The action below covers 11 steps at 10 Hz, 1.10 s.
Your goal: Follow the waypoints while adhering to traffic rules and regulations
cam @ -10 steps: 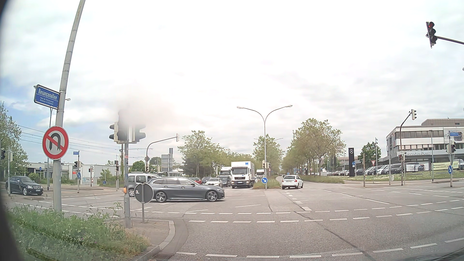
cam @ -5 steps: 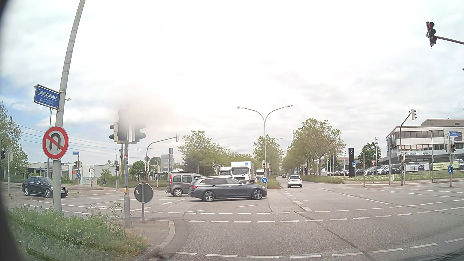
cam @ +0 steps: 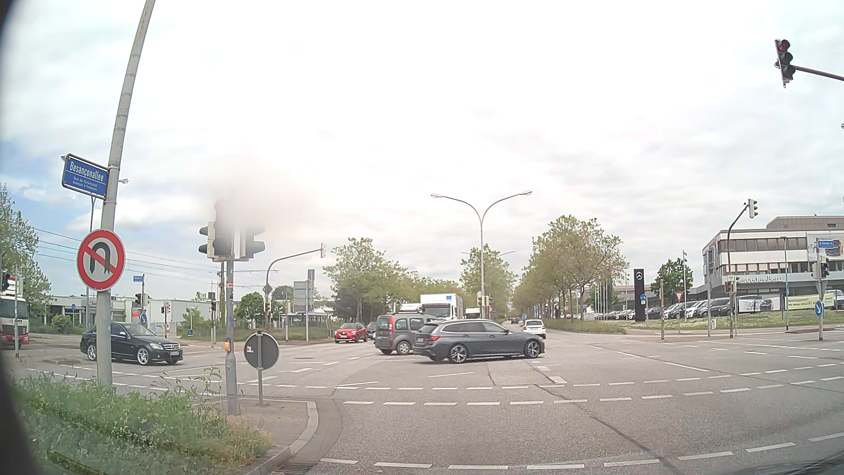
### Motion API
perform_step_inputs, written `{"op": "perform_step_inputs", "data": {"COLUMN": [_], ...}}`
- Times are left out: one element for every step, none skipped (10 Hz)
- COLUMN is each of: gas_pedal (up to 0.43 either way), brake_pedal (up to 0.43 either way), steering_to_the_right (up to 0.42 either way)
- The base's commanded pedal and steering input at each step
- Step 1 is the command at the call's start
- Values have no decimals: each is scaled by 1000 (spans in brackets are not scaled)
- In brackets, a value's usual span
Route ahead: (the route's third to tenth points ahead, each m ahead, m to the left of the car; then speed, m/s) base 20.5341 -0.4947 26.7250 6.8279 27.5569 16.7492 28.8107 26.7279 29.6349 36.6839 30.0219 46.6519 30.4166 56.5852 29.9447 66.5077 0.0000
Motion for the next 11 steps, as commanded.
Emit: {"op": "perform_step_inputs", "data": {"gas_pedal": [0,0,0,0,0,0,0,0,0,0,0], "brake_pedal": [280,287,280,280,280,280,280,280,280,280,280], "steering_to_the_right": [-6,-6,-6,-6,-6,-6,-6,-6,-5,-6,-6]}}
